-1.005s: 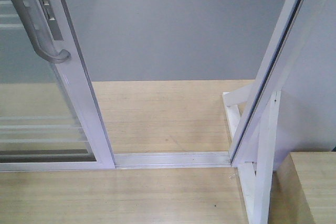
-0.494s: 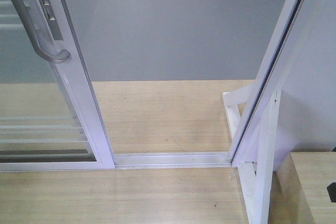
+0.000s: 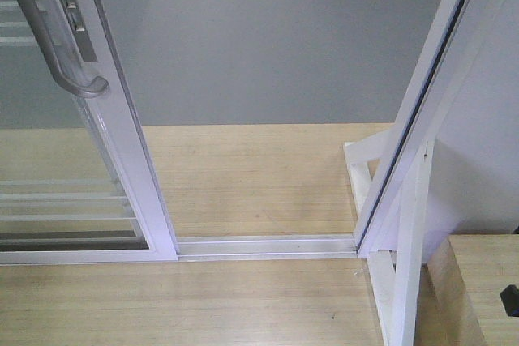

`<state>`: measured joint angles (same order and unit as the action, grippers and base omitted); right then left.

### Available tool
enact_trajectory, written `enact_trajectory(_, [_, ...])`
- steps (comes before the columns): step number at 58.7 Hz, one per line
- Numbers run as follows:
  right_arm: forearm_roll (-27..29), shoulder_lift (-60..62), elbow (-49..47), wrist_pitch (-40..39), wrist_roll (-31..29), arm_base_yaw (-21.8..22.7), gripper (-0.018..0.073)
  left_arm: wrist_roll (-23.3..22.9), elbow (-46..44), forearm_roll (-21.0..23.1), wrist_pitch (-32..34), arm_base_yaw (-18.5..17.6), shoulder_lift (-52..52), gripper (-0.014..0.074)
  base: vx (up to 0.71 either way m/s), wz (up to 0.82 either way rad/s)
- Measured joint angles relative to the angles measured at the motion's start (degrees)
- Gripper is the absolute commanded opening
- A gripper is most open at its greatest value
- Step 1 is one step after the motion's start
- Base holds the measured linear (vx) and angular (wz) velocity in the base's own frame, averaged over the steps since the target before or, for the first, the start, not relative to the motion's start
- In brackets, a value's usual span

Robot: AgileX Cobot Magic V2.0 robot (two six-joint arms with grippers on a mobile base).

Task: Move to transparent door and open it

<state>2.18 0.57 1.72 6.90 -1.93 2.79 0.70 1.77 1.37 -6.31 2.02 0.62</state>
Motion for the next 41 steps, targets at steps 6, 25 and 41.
enact_trajectory(6, [0.0,0.0,0.0,0.0,0.0,0.0,-0.0006,0.0,0.0,0.0,0.0,0.0,0.0,-0.0006,0.0,0.0])
enact_trajectory(25, [0.0,0.0,0.0,0.0,0.0,0.0,-0.0006,0.0,0.0,0.0,0.0,0.0,0.0,-0.0006,0.0,0.0])
enact_trajectory(41, [0.0,0.0,0.0,0.0,0.0,0.0,-0.0006,0.0,0.0,0.0,0.0,0.0,0.0,-0.0006,0.0,0.0])
